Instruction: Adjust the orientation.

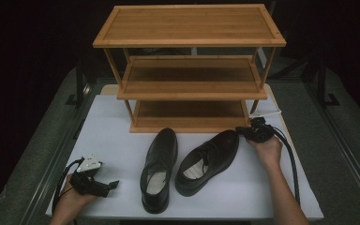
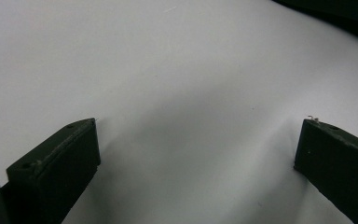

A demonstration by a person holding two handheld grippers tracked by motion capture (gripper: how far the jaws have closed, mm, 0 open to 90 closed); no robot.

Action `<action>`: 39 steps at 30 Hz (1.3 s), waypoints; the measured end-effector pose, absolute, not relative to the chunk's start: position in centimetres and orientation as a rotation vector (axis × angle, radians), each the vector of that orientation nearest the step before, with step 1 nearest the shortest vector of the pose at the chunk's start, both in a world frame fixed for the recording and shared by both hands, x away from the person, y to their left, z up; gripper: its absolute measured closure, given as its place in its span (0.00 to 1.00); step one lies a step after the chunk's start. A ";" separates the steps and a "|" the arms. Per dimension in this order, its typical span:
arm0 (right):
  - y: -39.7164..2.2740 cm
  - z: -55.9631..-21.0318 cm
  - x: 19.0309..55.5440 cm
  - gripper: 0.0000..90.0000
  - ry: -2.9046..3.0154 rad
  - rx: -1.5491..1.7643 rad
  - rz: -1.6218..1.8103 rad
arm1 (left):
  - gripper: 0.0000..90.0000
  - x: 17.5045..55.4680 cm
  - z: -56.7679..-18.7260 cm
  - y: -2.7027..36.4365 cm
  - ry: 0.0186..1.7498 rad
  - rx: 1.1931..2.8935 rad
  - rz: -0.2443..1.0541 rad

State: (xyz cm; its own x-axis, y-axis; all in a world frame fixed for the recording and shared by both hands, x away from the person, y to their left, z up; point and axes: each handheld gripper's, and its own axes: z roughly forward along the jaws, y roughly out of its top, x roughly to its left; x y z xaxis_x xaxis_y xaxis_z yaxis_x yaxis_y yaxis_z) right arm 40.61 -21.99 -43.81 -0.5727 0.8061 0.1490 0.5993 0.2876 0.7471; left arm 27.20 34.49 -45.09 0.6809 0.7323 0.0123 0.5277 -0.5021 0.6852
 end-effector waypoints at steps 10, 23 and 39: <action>-21.8 -43.6 38.6 1.00 2.286 1.281 1.127 | 0.00 27.2 -45.1 34.5 0.963 2.225 0.398; -21.1 -43.9 31.3 1.00 2.418 1.239 1.157 | 0.00 27.2 -45.1 34.5 0.962 2.229 0.397; -19.3 -44.6 30.3 1.00 2.493 1.213 1.149 | 0.00 27.2 -45.1 34.5 0.962 2.229 0.397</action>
State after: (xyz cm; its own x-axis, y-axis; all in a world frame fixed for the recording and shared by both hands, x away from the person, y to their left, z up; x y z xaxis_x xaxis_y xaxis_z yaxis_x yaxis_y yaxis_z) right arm 30.30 -19.32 -44.65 -0.6650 0.7219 0.1915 0.6144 0.3830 0.6898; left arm 27.19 34.50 -45.08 0.6820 0.7312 0.0136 0.5276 -0.5047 0.6833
